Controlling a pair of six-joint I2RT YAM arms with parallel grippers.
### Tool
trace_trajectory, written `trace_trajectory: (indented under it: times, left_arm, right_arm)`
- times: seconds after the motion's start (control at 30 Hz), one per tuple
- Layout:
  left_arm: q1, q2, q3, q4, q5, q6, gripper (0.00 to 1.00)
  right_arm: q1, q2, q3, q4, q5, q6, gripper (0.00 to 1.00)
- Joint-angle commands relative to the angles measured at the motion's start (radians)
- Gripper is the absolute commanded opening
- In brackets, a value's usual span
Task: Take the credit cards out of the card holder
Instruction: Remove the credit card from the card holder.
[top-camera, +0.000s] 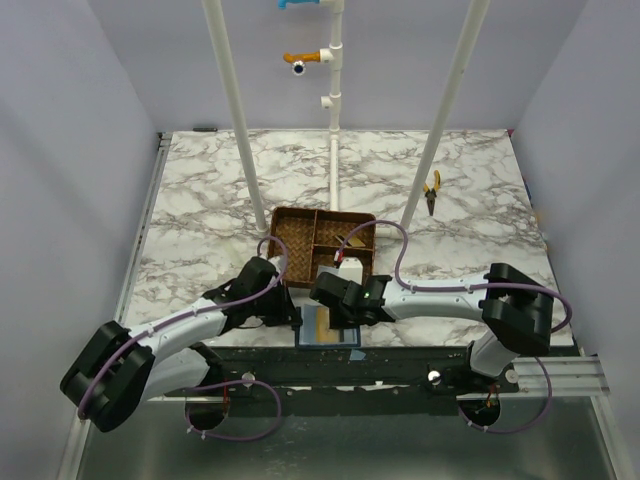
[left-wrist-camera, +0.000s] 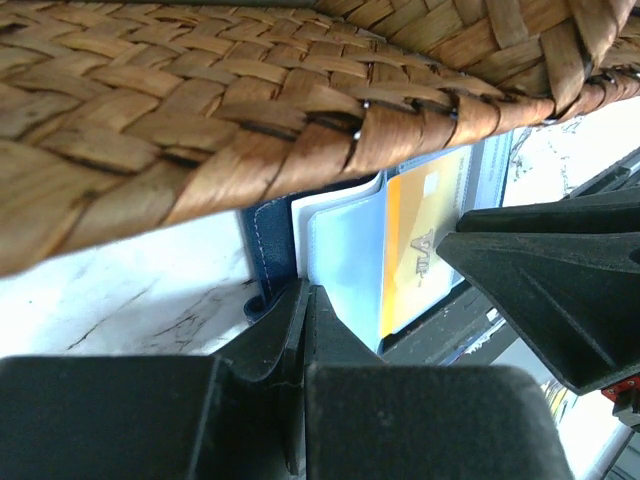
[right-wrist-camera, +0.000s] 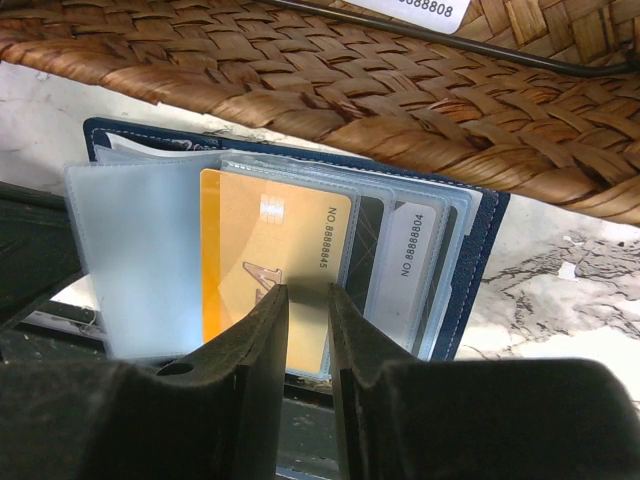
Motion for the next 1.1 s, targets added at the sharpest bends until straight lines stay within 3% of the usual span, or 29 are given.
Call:
trace_trajectory:
  times: [0.0, 0.23, 0.43, 0.83, 1.07]
  left_arm:
    - [-0.006, -0.032, 0.018, -0.109, -0.032, 0.044, 0.00]
    - [-0.007, -0.174, 0.103, -0.296, -0.098, 0.075, 0.01]
    - [-0.012, -0.253, 0.185, -0.358, -0.047, 0.077, 0.13]
    - [-0.052, -0.072, 0.077, -0.080, 0.084, 0.008, 0.17]
    - [-0.070, 0.035, 0.037, 0.025, 0.097, -0.009, 0.19]
  right_arm:
    - [0.005, -0.002, -0.026, 0.043, -0.018, 0.020, 0.25]
    - [0.005, -0.001, -0.029, 0.040, -0.018, 0.023, 0.25]
    - [0.005, -0.001, -0.037, 0.026, -0.015, 0.028, 0.25]
    - [0.004, -0.028, -0.073, 0.008, 0.002, 0.057, 0.20]
    - [0.004, -0.031, -0.082, 0.009, 0.001, 0.065, 0.12]
